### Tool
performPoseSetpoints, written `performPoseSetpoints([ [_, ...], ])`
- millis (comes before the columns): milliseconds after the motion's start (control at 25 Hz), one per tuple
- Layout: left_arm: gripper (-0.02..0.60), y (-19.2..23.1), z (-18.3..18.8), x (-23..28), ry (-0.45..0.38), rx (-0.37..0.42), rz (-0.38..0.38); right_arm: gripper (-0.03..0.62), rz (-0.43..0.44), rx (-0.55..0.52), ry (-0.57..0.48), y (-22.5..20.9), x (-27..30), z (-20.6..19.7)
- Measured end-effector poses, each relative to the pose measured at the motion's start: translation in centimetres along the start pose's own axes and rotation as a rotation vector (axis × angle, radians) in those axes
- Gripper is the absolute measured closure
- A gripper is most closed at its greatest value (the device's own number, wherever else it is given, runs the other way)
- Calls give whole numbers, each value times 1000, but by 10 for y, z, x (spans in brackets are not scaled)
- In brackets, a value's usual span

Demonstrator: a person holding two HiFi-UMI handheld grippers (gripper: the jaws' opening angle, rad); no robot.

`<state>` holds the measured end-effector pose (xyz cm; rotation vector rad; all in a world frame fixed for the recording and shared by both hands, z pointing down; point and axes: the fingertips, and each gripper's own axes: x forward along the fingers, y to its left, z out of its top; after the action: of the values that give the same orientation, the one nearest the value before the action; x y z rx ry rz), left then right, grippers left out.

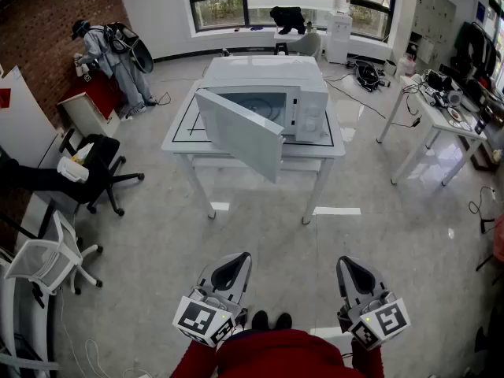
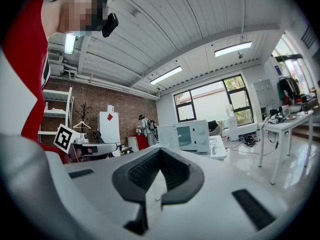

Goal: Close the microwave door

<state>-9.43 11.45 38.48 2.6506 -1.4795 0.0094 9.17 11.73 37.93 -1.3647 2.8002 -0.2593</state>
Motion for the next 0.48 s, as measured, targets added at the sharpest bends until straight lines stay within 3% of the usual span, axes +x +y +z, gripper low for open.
performPoseSetpoints([
  [480, 572, 4, -1, -4, 8, 2, 8, 582, -5, 7, 5, 3, 4, -1],
])
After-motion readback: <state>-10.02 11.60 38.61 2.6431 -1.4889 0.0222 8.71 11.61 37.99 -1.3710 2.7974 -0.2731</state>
